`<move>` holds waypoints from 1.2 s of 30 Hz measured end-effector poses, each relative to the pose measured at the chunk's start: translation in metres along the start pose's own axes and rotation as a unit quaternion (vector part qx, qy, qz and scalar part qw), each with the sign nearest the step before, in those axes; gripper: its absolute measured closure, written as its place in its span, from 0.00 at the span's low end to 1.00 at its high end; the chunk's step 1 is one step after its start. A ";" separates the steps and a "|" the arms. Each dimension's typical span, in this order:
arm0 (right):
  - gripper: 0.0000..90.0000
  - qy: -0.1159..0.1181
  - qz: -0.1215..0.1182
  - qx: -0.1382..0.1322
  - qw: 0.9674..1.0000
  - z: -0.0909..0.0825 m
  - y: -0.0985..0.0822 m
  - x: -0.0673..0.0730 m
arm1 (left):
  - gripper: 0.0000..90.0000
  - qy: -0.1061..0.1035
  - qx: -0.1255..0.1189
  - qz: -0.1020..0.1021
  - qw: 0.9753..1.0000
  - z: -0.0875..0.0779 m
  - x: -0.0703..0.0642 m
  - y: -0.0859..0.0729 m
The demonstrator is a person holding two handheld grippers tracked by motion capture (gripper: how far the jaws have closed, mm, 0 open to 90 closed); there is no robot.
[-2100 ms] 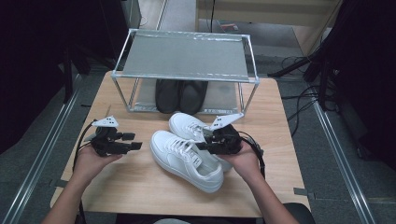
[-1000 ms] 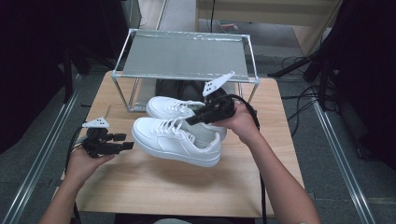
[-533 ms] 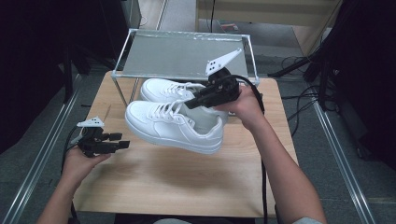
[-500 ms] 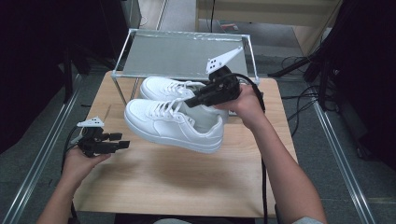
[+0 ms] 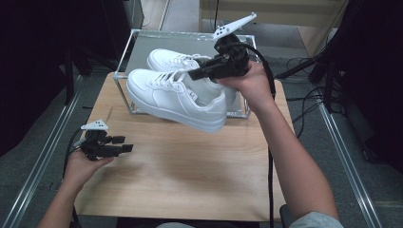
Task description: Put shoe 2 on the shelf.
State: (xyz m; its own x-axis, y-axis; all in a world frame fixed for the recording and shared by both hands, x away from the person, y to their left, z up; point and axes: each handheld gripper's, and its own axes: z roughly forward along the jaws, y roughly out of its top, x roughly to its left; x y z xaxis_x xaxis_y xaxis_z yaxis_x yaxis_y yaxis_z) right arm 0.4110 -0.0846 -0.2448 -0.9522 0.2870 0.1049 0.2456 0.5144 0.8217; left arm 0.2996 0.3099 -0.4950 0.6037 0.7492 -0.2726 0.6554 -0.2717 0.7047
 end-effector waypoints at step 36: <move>0.84 -0.342 0.228 -0.024 0.911 0.080 0.073 -0.092 | 0.44 -0.025 -0.003 0.011 1.000 0.005 -0.005 0.003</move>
State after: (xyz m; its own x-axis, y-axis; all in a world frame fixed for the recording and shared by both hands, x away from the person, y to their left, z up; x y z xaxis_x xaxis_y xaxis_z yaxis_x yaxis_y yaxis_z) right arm 0.5306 -0.0087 -0.2393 -0.4123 0.9074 0.0814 0.5642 0.1841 0.8049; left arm 0.3005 0.3026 -0.4949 0.6405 0.7112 -0.2897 0.6391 -0.2846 0.7145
